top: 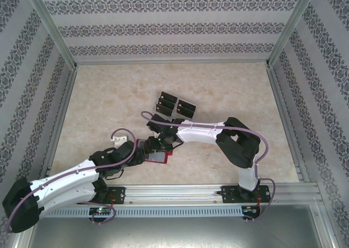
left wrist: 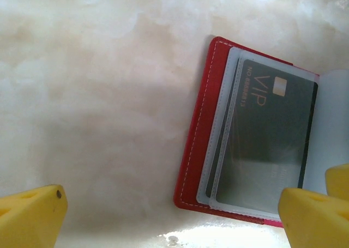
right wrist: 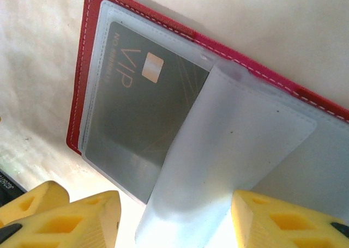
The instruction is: Put the credit cards into the card holder
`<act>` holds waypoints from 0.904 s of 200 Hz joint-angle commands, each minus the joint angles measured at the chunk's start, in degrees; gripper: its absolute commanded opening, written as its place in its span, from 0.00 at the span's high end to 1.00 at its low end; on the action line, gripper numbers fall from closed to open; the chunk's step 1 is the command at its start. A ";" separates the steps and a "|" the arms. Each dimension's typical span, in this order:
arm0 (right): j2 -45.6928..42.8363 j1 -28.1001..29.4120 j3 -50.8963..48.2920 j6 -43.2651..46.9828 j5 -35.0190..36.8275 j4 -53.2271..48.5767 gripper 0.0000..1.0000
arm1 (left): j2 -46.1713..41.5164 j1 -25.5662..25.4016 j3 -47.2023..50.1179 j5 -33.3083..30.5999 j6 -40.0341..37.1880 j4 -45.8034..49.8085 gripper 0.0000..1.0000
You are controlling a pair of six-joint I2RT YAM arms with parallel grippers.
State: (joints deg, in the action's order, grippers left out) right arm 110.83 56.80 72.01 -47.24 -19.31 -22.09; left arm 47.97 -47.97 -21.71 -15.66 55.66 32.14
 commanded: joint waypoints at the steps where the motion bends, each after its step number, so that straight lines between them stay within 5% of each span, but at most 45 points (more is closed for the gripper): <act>1: 1.40 0.51 2.63 -0.65 -1.28 0.52 0.44 | -1.10 -1.25 1.06 0.59 -1.32 0.30 0.00; 103: 2.27 0.42 5.25 -0.57 -1.52 0.03 0.44 | -2.87 -6.80 3.25 1.94 -1.74 -1.12 0.04; 181: 2.29 -0.19 4.72 -0.88 -1.17 0.62 0.44 | -12.16 -7.93 4.05 -0.98 2.49 8.04 0.04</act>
State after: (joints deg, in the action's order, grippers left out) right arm 112.46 56.86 75.42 -47.44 -20.67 -22.98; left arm 37.74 -55.13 -18.26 -16.51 57.36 36.12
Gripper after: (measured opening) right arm 0.564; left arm 0.972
